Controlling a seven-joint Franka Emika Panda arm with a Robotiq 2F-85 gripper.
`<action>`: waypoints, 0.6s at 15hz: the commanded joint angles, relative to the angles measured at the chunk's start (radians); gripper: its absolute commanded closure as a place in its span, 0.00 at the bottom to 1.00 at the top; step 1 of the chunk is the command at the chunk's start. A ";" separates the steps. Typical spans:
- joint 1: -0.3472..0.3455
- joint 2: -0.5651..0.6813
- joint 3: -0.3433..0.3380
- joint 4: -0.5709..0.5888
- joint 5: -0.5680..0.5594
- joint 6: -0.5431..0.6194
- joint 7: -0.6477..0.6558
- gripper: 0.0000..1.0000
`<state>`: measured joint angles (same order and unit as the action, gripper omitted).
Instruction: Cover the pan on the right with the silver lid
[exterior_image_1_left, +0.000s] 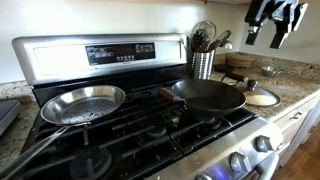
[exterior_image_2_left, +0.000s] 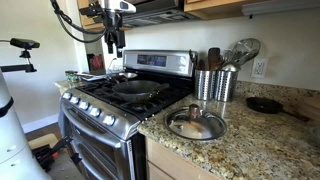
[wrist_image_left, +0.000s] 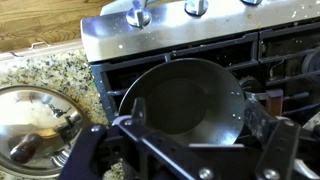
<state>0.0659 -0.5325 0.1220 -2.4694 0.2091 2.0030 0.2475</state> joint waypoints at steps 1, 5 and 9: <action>0.001 0.000 -0.001 0.002 -0.001 -0.003 0.000 0.00; 0.001 0.000 -0.001 0.002 -0.001 -0.003 0.000 0.00; -0.016 -0.031 0.018 -0.042 -0.066 0.076 0.000 0.00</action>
<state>0.0648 -0.5328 0.1244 -2.4710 0.1945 2.0155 0.2475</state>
